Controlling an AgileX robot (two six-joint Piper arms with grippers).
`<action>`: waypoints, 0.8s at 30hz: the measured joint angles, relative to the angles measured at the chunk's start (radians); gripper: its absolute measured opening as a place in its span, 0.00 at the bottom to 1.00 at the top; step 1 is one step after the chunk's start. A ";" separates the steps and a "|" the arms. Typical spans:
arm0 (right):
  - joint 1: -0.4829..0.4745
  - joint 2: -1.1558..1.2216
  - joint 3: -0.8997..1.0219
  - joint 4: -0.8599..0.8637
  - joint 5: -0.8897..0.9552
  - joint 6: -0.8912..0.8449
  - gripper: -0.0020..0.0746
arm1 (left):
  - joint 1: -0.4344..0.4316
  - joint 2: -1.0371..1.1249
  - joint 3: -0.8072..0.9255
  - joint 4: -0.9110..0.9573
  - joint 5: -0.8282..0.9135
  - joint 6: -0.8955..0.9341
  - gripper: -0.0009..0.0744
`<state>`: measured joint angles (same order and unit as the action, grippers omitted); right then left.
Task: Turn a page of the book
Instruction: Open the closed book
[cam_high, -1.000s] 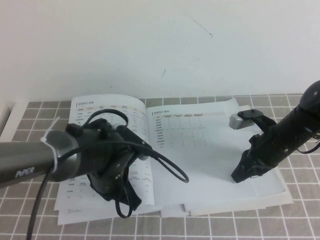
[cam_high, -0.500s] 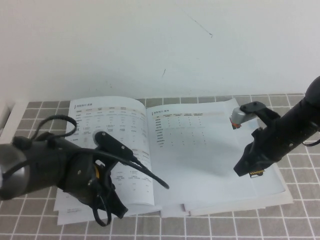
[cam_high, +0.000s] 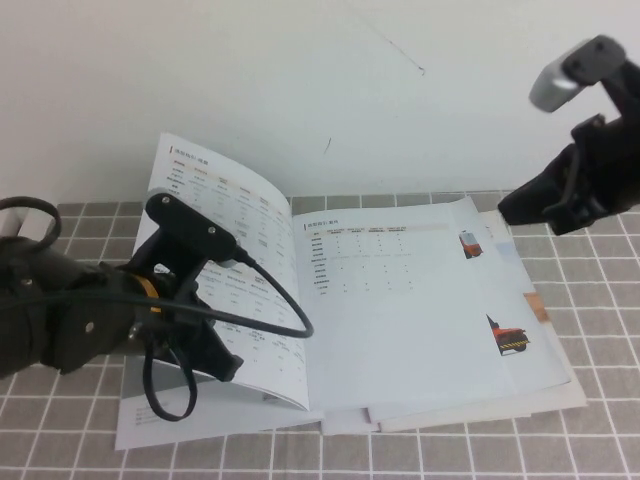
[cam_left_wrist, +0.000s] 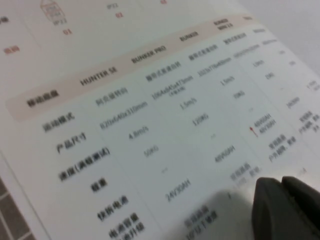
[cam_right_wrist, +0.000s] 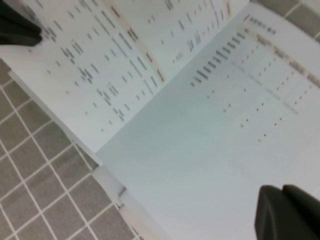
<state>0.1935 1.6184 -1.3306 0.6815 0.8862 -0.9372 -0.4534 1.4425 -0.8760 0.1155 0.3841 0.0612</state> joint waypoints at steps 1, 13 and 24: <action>0.000 -0.036 0.000 0.000 0.002 0.002 0.03 | 0.009 0.014 0.000 0.000 -0.017 0.000 0.01; 0.000 -0.135 0.019 0.000 0.105 0.023 0.03 | 0.060 0.257 -0.182 -0.001 -0.110 0.013 0.01; 0.000 -0.175 0.106 -0.024 0.091 0.025 0.03 | 0.082 0.514 -0.372 -0.030 0.085 0.158 0.01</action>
<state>0.1935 1.4432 -1.2245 0.6574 0.9772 -0.9121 -0.3717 1.9568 -1.2484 0.0855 0.4690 0.2196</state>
